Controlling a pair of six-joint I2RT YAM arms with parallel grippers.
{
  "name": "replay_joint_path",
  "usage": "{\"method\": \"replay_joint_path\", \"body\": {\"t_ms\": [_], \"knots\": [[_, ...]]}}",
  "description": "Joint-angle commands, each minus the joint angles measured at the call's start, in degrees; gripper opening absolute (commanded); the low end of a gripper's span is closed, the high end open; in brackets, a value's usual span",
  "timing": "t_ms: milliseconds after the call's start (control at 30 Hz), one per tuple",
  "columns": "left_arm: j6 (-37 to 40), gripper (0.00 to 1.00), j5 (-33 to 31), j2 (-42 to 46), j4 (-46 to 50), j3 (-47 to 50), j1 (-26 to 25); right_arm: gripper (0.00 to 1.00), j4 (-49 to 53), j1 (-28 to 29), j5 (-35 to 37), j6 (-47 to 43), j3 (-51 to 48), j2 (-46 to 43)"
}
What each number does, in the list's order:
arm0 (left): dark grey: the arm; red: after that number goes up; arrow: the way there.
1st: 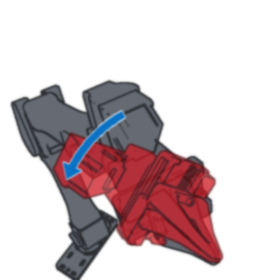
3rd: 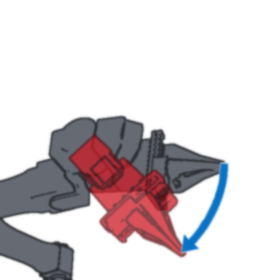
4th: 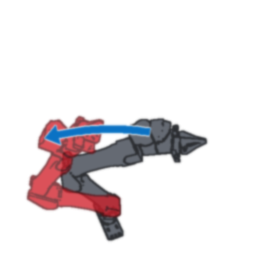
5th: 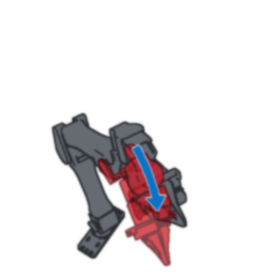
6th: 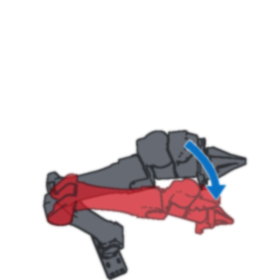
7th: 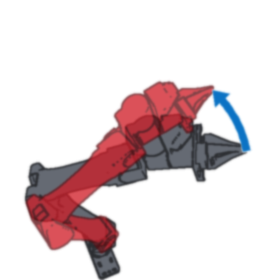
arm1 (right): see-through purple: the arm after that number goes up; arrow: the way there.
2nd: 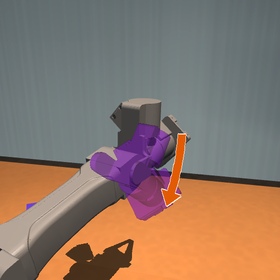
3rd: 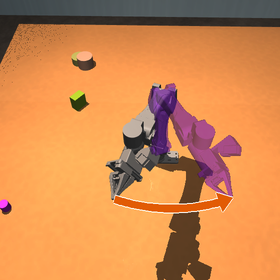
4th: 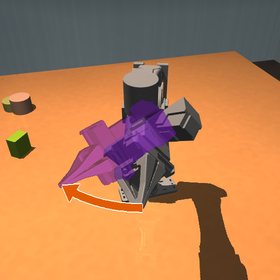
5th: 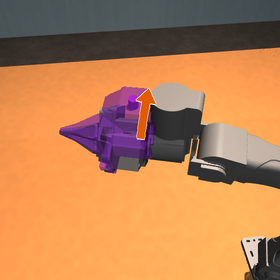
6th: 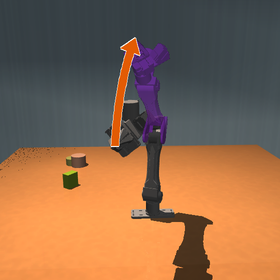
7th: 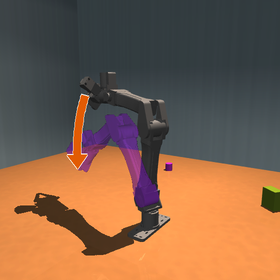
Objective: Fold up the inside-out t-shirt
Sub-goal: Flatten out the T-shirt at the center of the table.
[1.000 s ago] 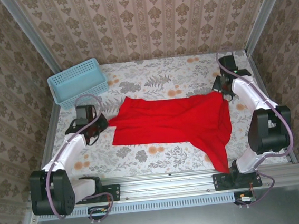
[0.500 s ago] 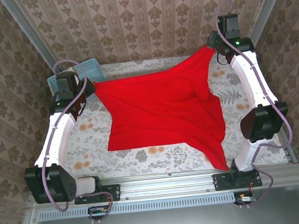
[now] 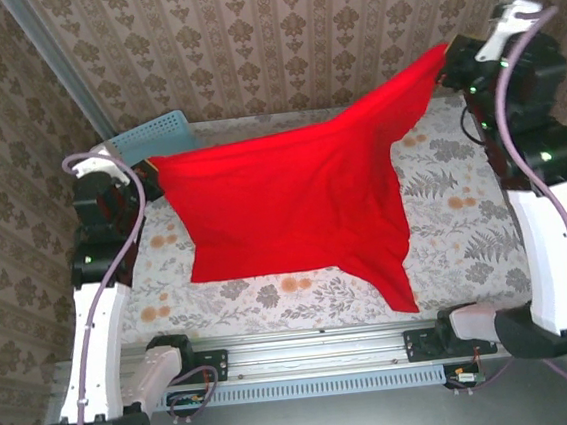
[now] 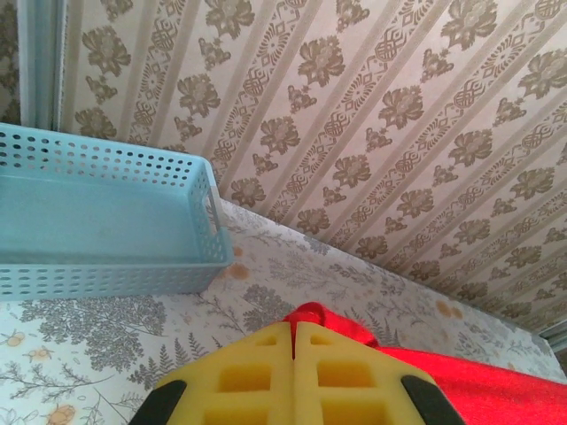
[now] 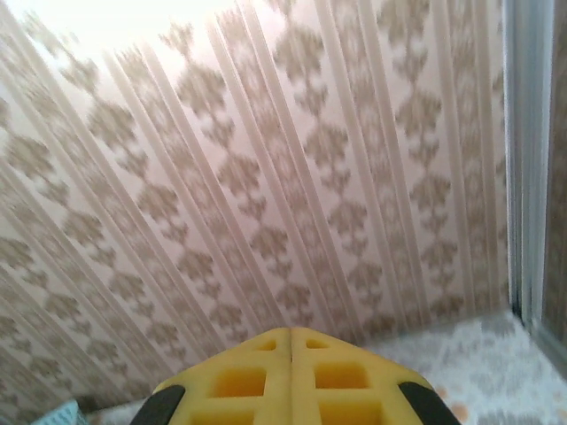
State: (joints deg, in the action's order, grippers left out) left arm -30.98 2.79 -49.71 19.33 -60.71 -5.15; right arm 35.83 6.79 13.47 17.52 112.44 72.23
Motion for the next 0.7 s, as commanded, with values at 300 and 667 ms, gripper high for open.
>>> {"method": "replay_joint_path", "body": {"t_ms": [300,667], "knots": [[1.33,0.0,0.06,-4.5,-1.12,1.35,0.53,0.0,0.47,-0.19,0.74,-4.34,2.5,8.83],[2.51,0.0,1.17,-7.73,-2.33,-3.64,-0.57,0.0,1.91,-0.19,2.3,-5.07,5.34,10.38]]}}
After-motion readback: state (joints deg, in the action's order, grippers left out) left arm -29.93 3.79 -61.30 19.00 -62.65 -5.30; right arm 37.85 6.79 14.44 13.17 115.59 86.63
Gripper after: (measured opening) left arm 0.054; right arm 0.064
